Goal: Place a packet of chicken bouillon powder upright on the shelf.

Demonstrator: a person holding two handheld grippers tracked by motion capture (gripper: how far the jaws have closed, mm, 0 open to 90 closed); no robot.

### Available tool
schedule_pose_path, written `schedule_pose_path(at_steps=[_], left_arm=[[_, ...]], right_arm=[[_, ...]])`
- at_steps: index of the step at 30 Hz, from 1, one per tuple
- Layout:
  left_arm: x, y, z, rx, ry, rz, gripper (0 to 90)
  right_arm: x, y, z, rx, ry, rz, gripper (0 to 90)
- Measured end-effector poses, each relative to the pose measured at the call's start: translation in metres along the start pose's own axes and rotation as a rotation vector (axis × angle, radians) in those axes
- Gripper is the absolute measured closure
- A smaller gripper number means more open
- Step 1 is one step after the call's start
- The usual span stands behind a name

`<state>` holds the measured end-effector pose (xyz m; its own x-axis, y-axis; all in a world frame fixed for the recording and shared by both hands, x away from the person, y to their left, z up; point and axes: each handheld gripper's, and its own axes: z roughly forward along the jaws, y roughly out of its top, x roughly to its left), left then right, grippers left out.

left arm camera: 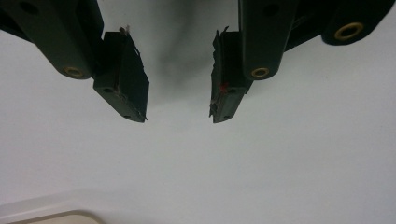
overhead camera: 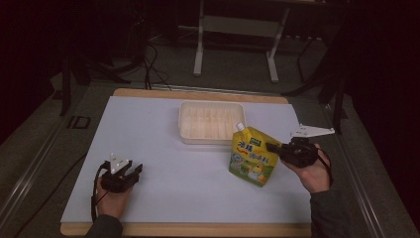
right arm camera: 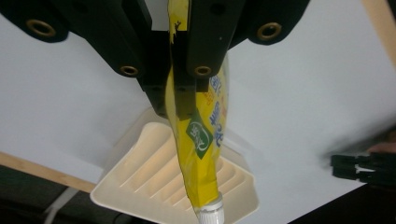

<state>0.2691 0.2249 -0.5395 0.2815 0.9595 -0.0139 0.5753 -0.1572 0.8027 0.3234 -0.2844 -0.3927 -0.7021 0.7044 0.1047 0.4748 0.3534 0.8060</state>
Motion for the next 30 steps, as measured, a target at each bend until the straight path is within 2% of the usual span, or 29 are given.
schedule_pose_path(at_steps=[5,11,20,22,23,30], left_arm=[[0.0,0.0,0.0,0.002,0.001,0.002,56.2],[0.0,0.0,0.0,0.001,0.0,0.001,56.2],[0.0,0.0,0.0,0.002,0.0,0.003,56.2],[0.0,0.0,0.0,0.002,0.001,0.007,56.2],[0.0,0.0,0.0,0.001,0.0,0.006,56.2],[0.0,0.0,0.0,0.002,0.001,0.003,56.2]], right_arm=[[0.0,-0.006,0.005,0.068,0.045,-0.031,82.1],[-0.002,-0.016,0.013,0.088,0.097,-0.021,78.0],[-0.007,-0.029,0.022,0.109,0.132,-0.003,78.7],[-0.007,-0.031,0.025,0.127,0.13,-0.002,81.8],[-0.006,-0.033,0.025,0.118,0.123,-0.002,84.9],[0.005,-0.034,0.024,0.106,0.077,-0.014,88.3]])
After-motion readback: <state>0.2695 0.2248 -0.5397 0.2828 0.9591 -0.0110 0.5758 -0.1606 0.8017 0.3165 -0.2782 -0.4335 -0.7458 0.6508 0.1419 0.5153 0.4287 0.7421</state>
